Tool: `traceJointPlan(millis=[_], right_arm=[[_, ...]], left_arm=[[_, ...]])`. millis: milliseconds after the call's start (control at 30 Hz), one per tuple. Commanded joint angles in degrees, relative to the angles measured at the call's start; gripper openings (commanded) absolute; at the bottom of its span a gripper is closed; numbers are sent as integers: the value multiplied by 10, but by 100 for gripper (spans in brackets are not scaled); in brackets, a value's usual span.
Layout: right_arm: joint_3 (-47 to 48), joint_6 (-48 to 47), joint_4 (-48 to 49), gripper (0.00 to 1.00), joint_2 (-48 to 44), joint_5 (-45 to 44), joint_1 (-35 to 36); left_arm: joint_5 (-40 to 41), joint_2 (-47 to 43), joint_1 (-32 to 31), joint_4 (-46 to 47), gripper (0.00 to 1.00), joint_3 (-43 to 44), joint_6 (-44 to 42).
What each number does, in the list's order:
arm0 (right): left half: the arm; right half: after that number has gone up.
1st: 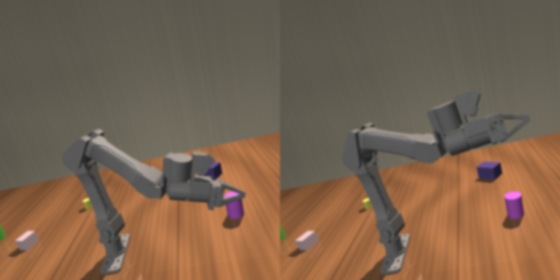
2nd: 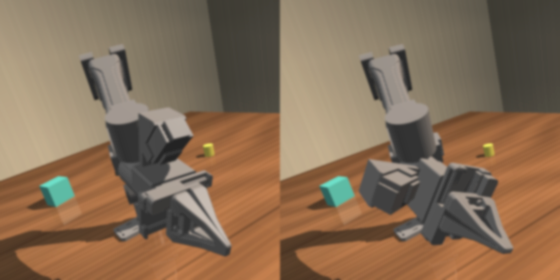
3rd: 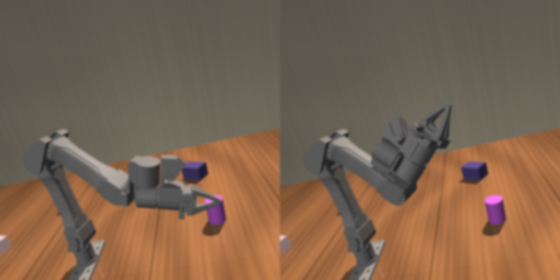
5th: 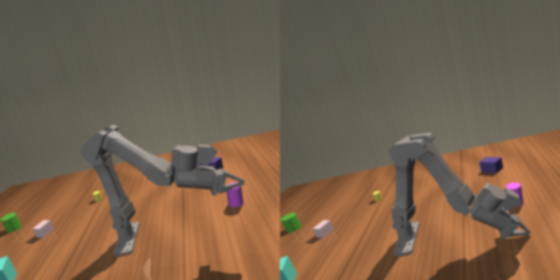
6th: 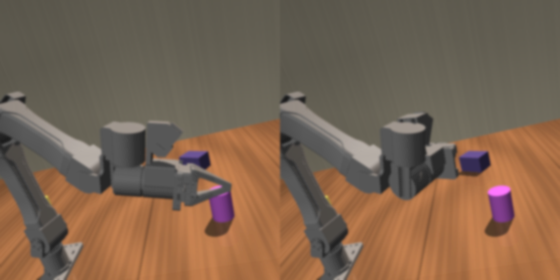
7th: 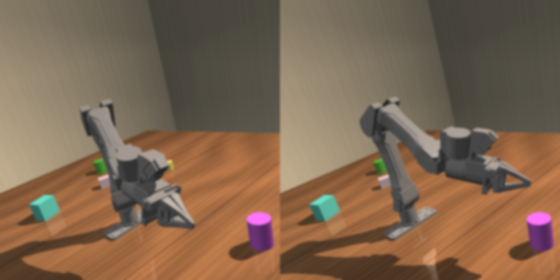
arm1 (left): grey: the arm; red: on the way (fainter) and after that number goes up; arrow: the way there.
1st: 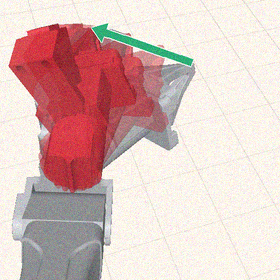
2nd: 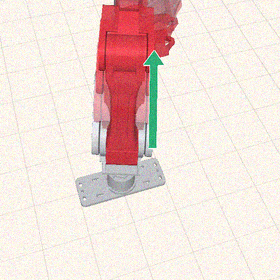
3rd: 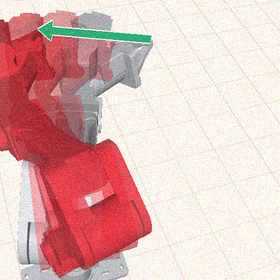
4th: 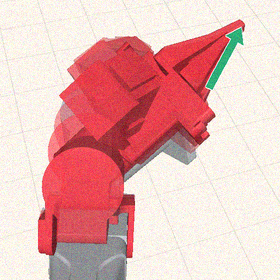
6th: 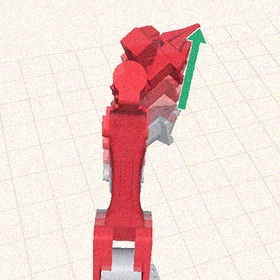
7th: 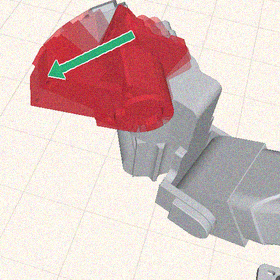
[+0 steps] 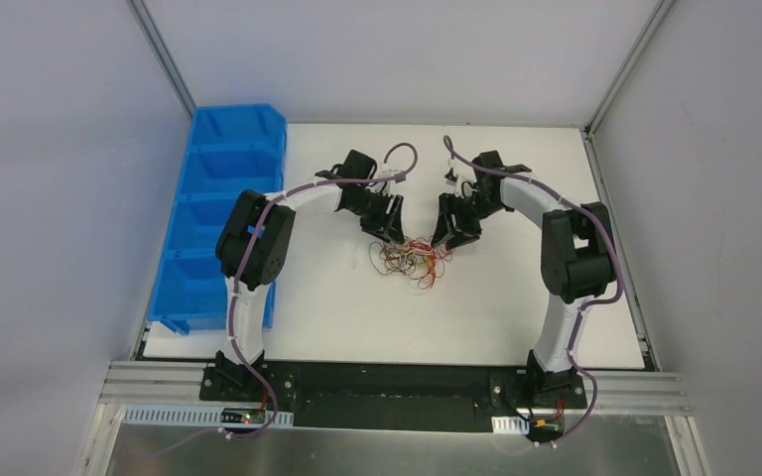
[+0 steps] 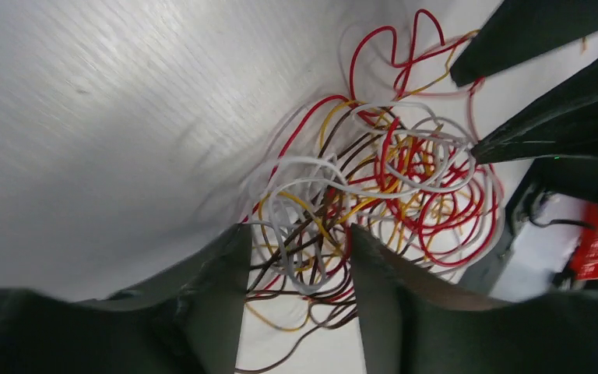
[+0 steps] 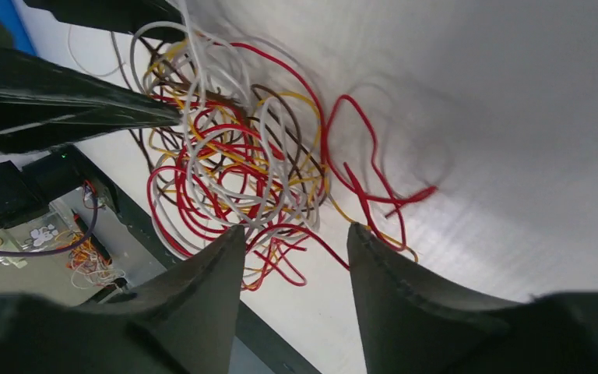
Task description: Untangle the cables
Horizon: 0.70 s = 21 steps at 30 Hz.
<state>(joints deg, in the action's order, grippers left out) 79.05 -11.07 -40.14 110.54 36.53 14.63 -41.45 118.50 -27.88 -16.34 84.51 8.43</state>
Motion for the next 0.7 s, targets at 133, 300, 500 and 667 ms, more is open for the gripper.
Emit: traceJointPlan(millis=[133,300,500,667], right_arm=[[6,-48,-56,0,-19,-48,-42],[10,-121,-114,0,-98,-142,-165],[25,-181,-152,0,-141,-221,-288],[16,-195,-159,0,-170,-224,-326]], left_arm=[[-46,-115,21,8,0,-39,43],[-10,-246,111,-67,0,-36,-24],[30,-320,185,-136,0,43,-79],[53,-331,193,-136,0,156,-64]])
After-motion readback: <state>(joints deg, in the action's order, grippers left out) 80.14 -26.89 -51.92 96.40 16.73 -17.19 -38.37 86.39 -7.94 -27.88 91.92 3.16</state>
